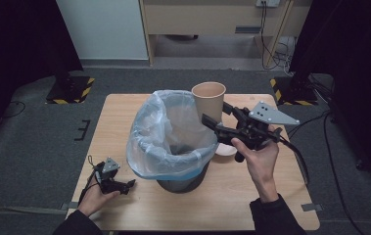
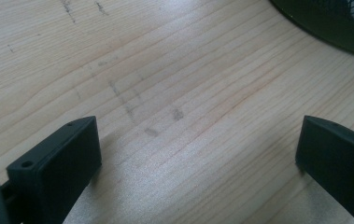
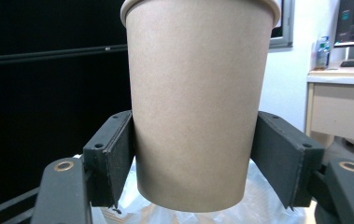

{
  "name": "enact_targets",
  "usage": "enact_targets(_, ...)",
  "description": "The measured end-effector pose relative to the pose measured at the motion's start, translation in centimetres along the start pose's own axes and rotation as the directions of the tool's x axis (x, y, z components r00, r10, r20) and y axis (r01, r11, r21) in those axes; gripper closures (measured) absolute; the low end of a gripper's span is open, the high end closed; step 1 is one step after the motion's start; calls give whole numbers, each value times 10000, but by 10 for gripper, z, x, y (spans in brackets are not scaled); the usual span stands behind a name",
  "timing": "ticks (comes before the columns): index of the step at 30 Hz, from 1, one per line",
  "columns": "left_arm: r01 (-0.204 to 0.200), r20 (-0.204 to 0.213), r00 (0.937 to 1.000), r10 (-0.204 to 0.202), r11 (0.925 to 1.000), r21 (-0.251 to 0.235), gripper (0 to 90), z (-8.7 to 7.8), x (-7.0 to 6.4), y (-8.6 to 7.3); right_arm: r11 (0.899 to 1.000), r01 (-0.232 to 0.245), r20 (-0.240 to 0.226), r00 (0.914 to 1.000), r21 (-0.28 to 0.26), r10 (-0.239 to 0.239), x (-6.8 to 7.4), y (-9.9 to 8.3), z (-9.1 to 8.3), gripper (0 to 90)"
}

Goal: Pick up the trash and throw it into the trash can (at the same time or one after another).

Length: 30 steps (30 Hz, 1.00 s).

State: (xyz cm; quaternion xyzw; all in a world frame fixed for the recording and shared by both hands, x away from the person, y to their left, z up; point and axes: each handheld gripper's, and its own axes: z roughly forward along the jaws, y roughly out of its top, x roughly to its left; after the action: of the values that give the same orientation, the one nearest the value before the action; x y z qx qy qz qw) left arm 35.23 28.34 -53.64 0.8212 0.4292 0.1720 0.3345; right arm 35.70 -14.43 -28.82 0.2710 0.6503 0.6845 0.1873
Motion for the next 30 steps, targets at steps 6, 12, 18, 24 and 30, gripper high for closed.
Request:
enact_targets(6, 1, 0, 10000, -1, 10000, 1, 0, 0, 0, 0, 9998, -47, -254, 9997, 199, 52, 6, 3, 17, 316)
enact_targets(12, 2, 0, 10000, -2, 10000, -1, 0, 0, 0, 0, 9993, -67, -276, 9996, 372, 77, 6, 0, 28, 313)
enact_targets(18, 0, 0, 10000, 0, 10000, 1, 0, 0, 0, 0, 9987, 72, -112, 9999, 506, -67, 4, 0, 32, 305)
enact_targets(24, 1, -1, 10000, -1, 10000, 0, 0, 0, 0, 0, 9997, 35, 83, 10000, 230, -37, -2, 6, 23, 302)
enact_targets(30, 0, 0, 10000, 0, 10000, 1, 0, 0, 0, 0, 9999, -100, 381, 9992, -13, 100, -11, 10, 8, 301)
